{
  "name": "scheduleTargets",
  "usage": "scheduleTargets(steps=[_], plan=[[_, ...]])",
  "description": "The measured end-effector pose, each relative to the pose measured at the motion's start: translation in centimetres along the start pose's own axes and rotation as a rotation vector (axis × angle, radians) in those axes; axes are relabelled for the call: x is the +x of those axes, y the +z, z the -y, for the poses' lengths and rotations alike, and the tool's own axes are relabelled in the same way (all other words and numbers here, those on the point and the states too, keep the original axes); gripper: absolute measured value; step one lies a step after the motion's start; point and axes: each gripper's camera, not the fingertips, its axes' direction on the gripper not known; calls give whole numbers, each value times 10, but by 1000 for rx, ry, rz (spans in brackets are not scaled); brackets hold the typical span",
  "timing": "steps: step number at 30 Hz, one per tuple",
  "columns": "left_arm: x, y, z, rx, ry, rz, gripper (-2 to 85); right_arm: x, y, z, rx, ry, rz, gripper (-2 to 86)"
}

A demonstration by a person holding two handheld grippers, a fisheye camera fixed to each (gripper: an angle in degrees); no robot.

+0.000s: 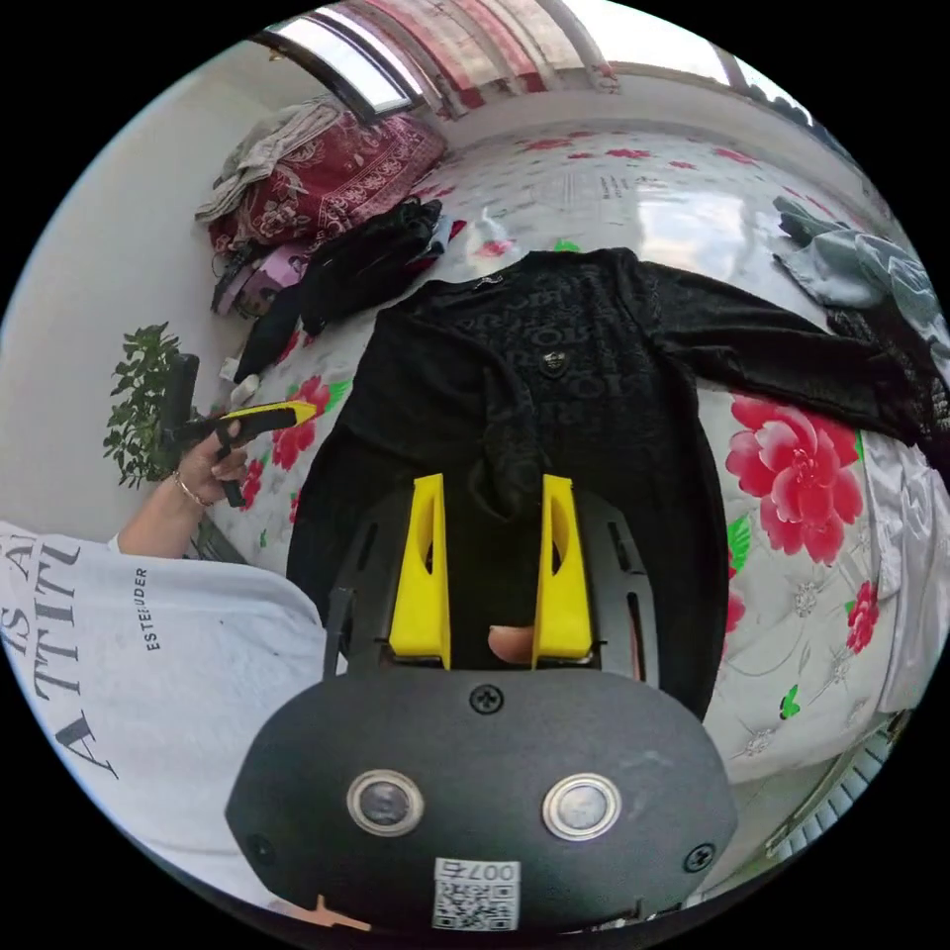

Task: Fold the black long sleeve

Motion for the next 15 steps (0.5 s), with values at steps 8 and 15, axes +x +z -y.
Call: scheduleTargets(steps=[8, 15], plan=[[59, 79, 28, -165, 197, 353, 62, -90, 141, 3, -279, -379, -191, 61], [69, 75, 37, -163, 187, 401, -4, -78, 99, -5, -272, -537, -228, 13]])
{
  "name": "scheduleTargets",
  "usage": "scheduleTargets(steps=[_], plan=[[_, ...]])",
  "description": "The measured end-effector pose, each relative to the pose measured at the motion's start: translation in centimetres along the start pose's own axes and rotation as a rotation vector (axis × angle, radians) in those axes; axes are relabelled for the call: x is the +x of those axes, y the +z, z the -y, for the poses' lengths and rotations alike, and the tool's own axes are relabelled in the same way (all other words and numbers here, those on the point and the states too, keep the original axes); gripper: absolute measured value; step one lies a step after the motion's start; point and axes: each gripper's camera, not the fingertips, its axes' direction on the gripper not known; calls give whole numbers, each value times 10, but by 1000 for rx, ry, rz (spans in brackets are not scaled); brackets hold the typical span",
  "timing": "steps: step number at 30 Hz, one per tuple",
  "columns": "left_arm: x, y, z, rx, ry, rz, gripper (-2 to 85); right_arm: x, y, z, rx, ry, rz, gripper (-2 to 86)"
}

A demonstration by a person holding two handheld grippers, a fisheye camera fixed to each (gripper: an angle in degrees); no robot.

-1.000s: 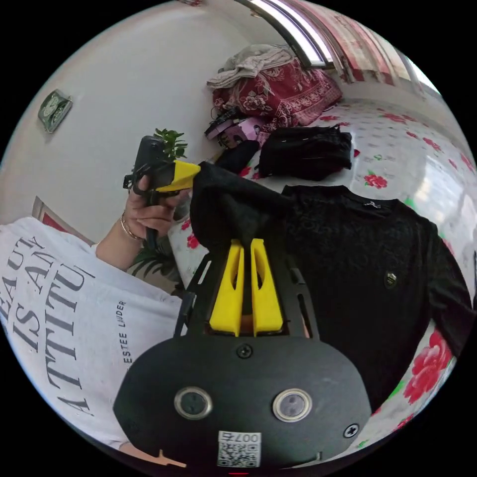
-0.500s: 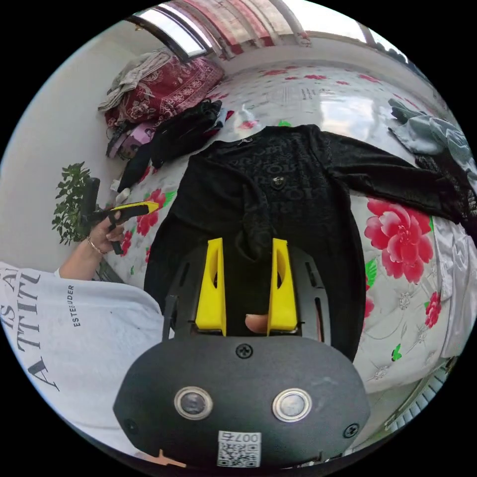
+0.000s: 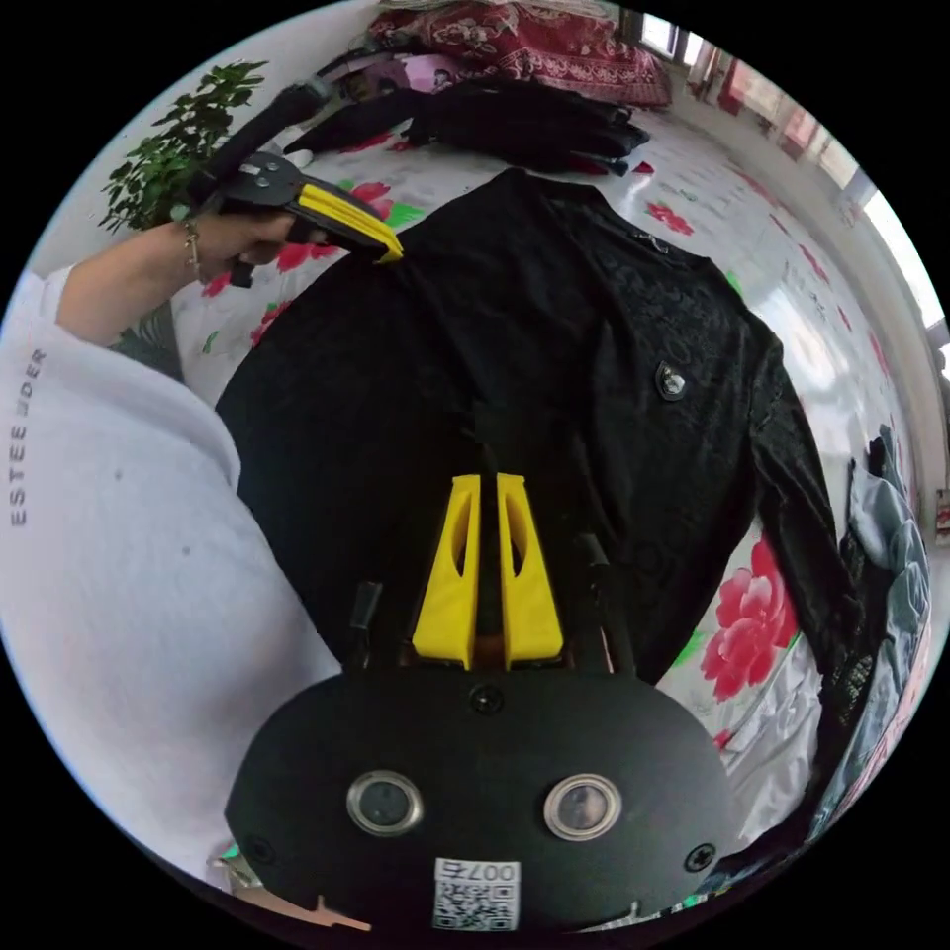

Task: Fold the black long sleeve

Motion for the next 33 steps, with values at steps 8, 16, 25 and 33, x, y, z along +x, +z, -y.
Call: scheduleTargets(steps=[8, 16, 25, 33], plan=[[-18, -11, -11, 17, 9, -17, -6, 42, -31, -91, -215, -131, -83, 8], [-18, -15, -13, 4, 3, -52, 31, 82, 10, -110, -416, -132, -13, 30], [-22, -35, 21, 111, 17, -136, 46, 138, -63, -131, -46, 112, 164, 46], [23, 20, 102, 53, 122, -129, 46, 161, -30, -162, -89, 199, 190, 44]])
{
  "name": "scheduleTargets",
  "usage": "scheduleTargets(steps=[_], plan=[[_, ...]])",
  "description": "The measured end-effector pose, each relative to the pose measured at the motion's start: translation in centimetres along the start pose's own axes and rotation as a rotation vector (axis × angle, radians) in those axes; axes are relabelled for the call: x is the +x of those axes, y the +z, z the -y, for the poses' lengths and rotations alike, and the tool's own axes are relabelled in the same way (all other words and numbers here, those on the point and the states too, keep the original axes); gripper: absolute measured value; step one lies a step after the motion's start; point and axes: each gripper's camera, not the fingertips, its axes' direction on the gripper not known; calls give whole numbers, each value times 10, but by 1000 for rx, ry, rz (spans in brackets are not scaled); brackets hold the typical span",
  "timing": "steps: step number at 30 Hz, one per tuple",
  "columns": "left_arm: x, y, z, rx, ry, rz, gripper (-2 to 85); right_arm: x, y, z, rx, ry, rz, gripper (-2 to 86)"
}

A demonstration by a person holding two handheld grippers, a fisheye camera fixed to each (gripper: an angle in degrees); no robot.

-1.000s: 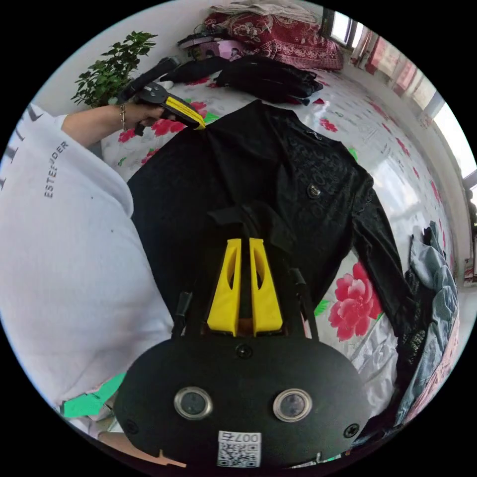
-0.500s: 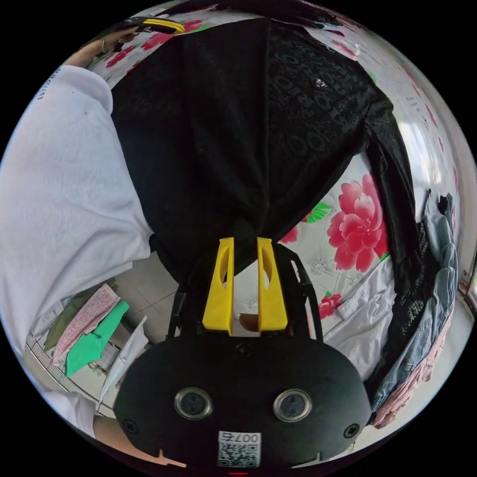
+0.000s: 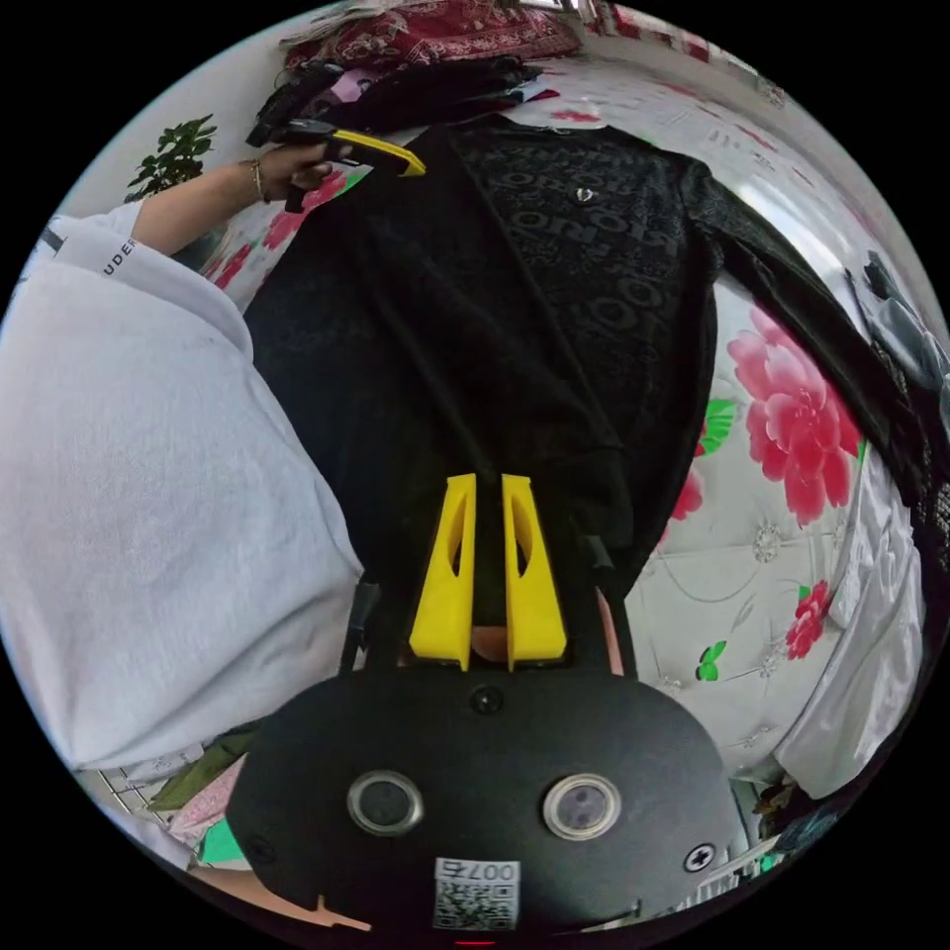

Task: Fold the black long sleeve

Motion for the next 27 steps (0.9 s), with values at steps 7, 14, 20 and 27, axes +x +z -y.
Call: scheduleTargets(steps=[7, 14, 20, 27], plan=[[-29, -4, 0, 79, -252, 92, -8, 88, -88, -22, 188, 192, 132, 47], [-29, -41, -50, 156, -361, 70, -9, 301, -196, -68, 698, 792, 108, 67], [-24, -57, -103, 59, -456, 88, -10, 388, -254, -48, 627, 867, -346, 78], [-20, -54, -145, -40, -594, 47, -10, 422, -222, 18, 257, 752, -446, 44]])
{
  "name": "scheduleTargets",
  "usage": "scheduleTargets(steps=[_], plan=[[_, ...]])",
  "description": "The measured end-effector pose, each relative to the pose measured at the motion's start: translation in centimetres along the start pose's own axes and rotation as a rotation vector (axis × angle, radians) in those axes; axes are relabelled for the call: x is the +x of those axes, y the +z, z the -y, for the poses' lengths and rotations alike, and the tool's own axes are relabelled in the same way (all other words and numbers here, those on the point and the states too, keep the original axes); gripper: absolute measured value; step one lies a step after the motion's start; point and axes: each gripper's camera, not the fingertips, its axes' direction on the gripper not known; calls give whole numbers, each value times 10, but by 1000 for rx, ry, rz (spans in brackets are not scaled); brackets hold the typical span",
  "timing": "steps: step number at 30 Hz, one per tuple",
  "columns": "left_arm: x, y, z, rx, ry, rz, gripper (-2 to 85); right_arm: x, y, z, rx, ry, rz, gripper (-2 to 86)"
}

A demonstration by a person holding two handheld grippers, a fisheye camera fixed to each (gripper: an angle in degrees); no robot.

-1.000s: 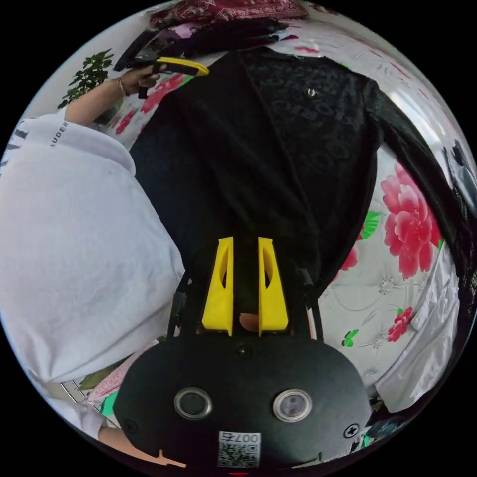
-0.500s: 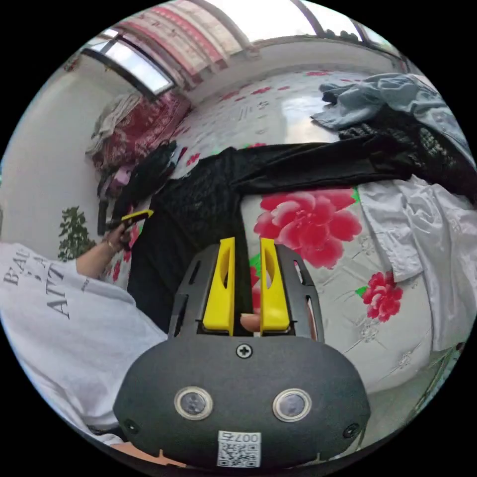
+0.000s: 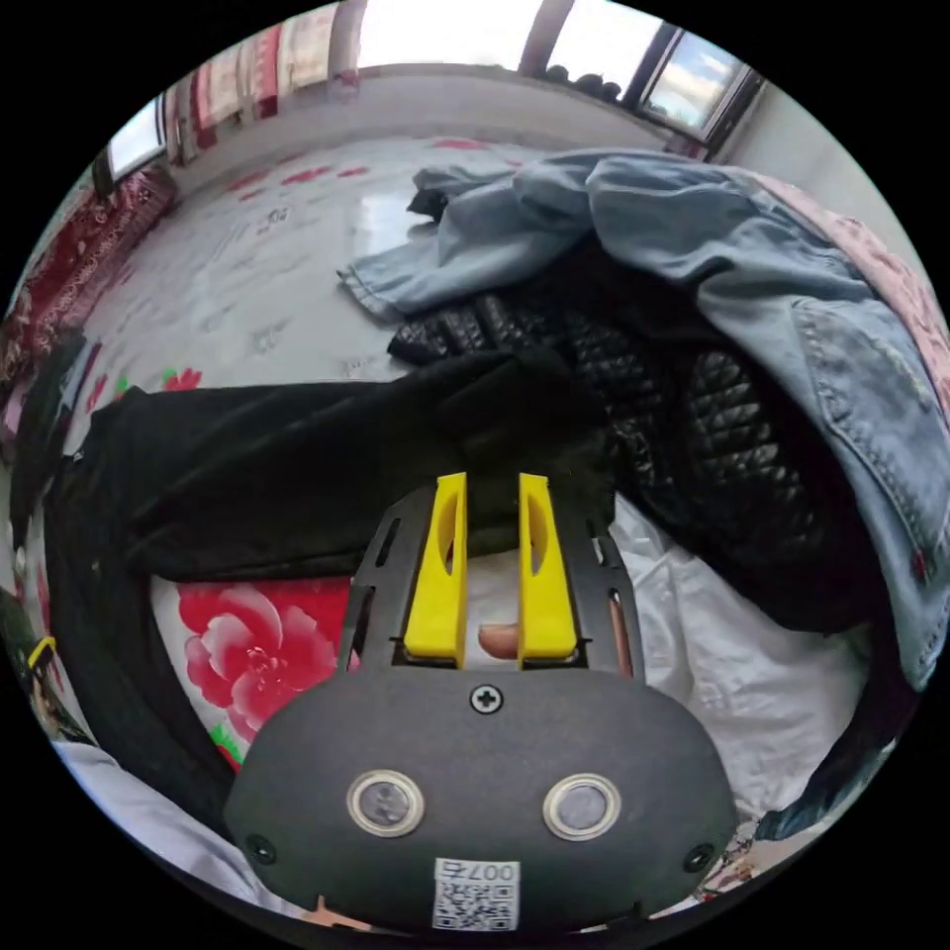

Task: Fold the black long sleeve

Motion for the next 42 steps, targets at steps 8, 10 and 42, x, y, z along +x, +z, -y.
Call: scheduleTargets(steps=[8, 10, 42], plan=[[-15, -11, -20, 43, -51, -47, -10, -6, -153, -26, 338, 35, 350, 3], [-19, -13, -24, 60, -54, -67, -10, -31, -213, -42, 443, -74, 505, 2], [-1, -33, -147, 170, 229, -229, 62, -576, -247, -536, -179, -1221, 830, 50]])
